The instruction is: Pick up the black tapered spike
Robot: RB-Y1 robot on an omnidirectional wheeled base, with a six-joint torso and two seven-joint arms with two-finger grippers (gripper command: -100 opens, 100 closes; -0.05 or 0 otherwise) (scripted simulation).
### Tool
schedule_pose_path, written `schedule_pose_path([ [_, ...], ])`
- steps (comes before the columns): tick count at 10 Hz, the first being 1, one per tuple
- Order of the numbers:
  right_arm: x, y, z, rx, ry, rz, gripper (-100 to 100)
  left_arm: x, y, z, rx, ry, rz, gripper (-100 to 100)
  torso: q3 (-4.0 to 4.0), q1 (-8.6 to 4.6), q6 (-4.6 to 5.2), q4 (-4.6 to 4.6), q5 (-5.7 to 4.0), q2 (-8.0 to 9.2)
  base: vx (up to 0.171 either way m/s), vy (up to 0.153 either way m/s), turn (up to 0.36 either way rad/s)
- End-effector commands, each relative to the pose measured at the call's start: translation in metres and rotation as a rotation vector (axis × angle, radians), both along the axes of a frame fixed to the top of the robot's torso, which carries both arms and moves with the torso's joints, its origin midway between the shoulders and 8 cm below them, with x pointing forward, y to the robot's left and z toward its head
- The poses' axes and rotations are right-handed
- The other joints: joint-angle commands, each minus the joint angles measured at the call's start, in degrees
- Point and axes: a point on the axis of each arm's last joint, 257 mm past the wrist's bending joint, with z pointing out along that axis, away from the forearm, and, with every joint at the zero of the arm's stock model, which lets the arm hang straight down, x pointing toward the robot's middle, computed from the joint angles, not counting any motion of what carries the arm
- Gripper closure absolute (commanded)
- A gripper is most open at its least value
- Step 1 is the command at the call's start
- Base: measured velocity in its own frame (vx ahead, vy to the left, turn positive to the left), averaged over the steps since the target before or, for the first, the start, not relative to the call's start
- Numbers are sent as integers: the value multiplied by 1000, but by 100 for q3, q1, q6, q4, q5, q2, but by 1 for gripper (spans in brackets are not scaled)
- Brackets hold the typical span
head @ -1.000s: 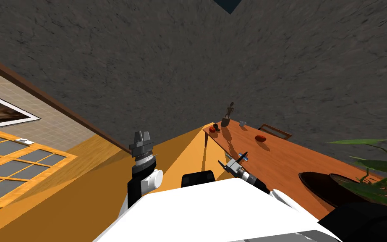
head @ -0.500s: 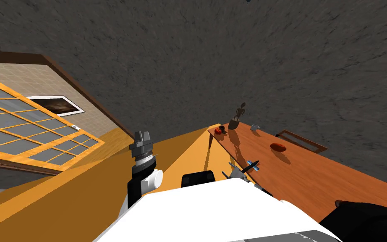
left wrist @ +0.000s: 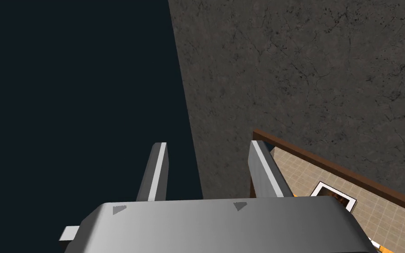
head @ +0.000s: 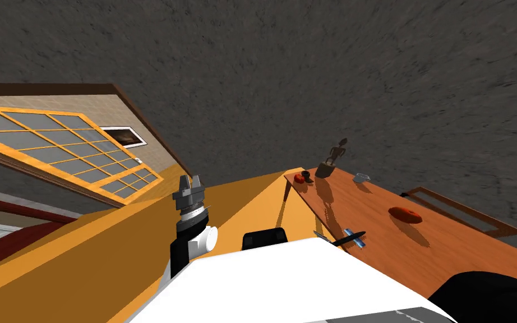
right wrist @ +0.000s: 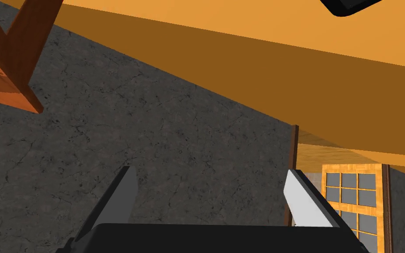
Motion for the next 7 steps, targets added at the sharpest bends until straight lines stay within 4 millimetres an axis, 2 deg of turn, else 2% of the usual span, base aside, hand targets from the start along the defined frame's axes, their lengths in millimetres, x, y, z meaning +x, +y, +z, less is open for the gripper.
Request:
schedule_pose_path([
  [1,-34,-12,-22,-82,69,67,-100,0,0,0,0,0,0,0,0,0,0,0,0,0,55,-37,410],
  [2,-42,-16,-28,-100,88,75,-100,0,0,0,0,0,0,0,-4,-5,-3,-1,-1,-7,51,-46,170],
  [3,-70,-28,-42,-153,143,115,-100,0,0,0,0,0,0,0,-5,-5,3,-2,-2,-9,51,-42,248],
  [4,-71,-28,-43,-159,144,122,-100,0,0,0,0,0,0,0,-5,-5,0,-2,-1,-9,40,-41,131],
  [5,-100,-40,-55,-212,199,169,-100,0,0,0,0,0,0,0,-4,-1,4,-1,0,-7,46,-43,261],
  [6,-100,-40,-55,-213,199,170,-100,0,0,0,0,0,0,0,-5,-3,-1,-1,-1,-9,40,-41,128],
  [7,-125,-50,-64,-260,245,221,-100,0,0,0,0,0,0,0,-4,-1,5,-1,-1,-7,45,-39,269],
])
